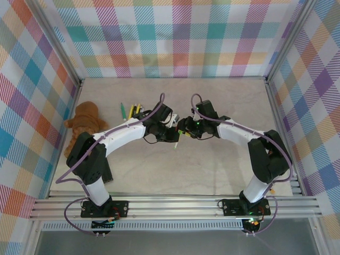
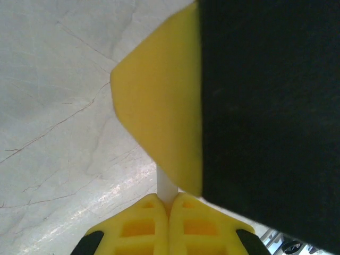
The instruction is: Open the pen caps
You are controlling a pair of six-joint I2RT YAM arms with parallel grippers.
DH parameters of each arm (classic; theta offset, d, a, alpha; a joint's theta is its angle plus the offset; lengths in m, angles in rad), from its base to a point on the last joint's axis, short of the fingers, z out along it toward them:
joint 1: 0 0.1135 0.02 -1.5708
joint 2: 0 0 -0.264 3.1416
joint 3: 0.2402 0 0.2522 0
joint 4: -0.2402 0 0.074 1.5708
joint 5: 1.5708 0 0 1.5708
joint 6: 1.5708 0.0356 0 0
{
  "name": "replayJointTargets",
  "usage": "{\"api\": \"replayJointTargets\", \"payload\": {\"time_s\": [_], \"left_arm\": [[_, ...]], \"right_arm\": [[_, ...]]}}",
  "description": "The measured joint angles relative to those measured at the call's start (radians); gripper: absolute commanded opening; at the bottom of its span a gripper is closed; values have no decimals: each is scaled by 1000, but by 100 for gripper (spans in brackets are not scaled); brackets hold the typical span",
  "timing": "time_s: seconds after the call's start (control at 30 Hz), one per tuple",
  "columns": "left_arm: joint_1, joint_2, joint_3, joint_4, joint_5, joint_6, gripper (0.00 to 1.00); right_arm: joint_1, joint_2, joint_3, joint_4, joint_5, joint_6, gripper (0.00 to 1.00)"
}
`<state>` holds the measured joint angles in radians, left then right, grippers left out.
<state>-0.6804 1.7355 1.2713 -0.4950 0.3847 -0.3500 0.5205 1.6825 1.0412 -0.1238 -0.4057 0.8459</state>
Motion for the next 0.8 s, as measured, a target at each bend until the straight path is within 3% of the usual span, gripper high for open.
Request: {"api": "replayJointTargets", "payload": {"time_s": [0.07,0.1,0.2,0.33,0.43,0.57,0.7,0.8], "left_arm": [[0,9,3,-1,0,0,0],[0,11,3,-3,-1,0,0],[0,14,4,-3,-2,0,0],[0,27,11,-3,0,5,21],[-5,45,13,0,0,3,23],[-19,71,15,0,0,2,22],[-27,80,15,-4,-2,-6,0],[-29,80,16,-4,0,-1,0]], "right_arm": [[4,8,0,11,-9,5,4],[4,10,0,13,-8,7,0],[4,11,-1,11,-11,13,0],[3,11,-2,13,-8,13,0],[4,11,-3,23,-11,14,0],[4,11,-5,31,-16,15,0],[4,11,-11,34,-19,15,0],[4,11,-17,37,-15,14,0]]}}
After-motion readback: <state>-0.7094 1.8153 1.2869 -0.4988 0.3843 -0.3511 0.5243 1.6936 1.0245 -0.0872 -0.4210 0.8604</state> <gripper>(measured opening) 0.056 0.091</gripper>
